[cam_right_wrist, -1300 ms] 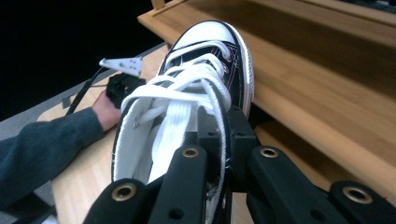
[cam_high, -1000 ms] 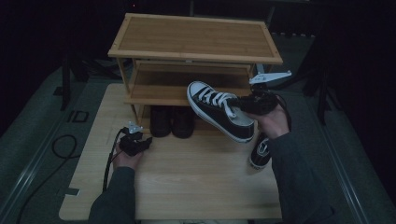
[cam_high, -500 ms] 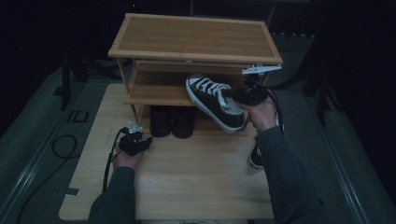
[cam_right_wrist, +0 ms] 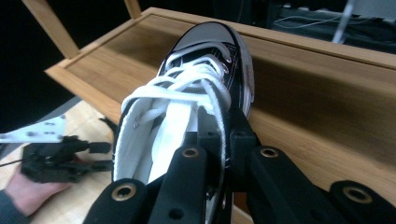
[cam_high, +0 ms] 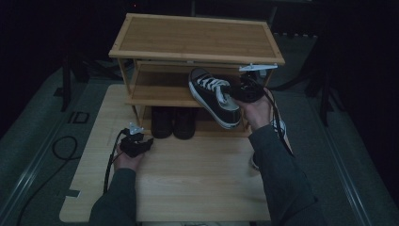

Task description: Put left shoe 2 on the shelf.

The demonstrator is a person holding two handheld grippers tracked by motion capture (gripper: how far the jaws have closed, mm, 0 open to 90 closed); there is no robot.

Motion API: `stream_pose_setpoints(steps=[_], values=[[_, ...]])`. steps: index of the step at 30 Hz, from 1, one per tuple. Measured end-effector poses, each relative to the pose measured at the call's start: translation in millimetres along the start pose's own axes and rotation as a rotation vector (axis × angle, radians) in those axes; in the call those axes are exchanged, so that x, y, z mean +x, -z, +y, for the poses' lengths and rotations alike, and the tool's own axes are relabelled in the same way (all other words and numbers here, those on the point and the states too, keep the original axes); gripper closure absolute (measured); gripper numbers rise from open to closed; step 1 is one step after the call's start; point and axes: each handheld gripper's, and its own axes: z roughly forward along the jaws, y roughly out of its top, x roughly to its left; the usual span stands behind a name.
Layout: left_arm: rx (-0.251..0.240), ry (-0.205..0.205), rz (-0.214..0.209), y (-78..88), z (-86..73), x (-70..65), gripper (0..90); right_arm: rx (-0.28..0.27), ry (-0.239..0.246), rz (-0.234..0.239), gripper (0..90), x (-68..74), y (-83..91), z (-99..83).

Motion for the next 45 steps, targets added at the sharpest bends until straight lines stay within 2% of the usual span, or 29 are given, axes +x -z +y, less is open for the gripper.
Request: stream_pose_setpoints(steps=[4,6,10,17,18,21,28,31,35,39,42,45], values=[[0.0,-0.002,0.0,-0.1,0.0,-0.3,50.4,0.001,0.003,-0.033,87.4,1.4,-3.6,-2.2],[0.0,-0.002,0.0,-0.1,0.0,-0.2,50.4,0.03,0.008,-0.051,86.6,-0.7,-6.5,-3.7],[0.0,-0.002,0.001,0.0,0.0,-0.4,50.4,0.049,-0.054,0.004,82.0,-10.5,-5.7,-5.6],[0.0,-0.004,0.002,-0.2,0.0,-0.5,50.3,0.046,-0.048,0.034,77.4,-10.4,7.1,-1.6],[-0.001,-0.004,0.002,-0.2,0.0,-0.6,50.3,0.036,-0.031,0.029,76.1,-10.8,8.8,-3.4],[0.001,-0.008,0.005,-0.2,0.0,-0.9,50.1,0.008,-0.046,0.043,74.8,-10.4,15.4,-5.7],[0.003,-0.018,0.01,-0.5,0.2,-2.6,49.0,-0.026,-0.038,0.034,74.8,-11.2,29.3,-5.0],[0.001,0.0,-0.004,0.2,0.0,-0.3,48.8,-0.031,-0.028,0.03,74.8,-11.9,35.9,-4.9],[-0.011,0.053,-0.026,4.0,-3.2,4.7,52.6,-0.026,-0.008,0.013,74.9,-13.4,43.5,-5.2],[-0.022,0.034,-0.019,10.9,-6.4,-3.6,55.7,-0.024,0.005,-0.011,74.9,-18.0,50.9,-5.6],[-0.059,0.019,-0.054,19.7,-6.2,-15.7,58.4,-0.009,0.016,-0.034,74.9,-20.6,54.3,-6.7],[-0.09,-0.034,-0.07,27.1,-2.8,-32.4,59.2,0.01,0.033,-0.048,74.8,-21.8,55.8,-9.0]])
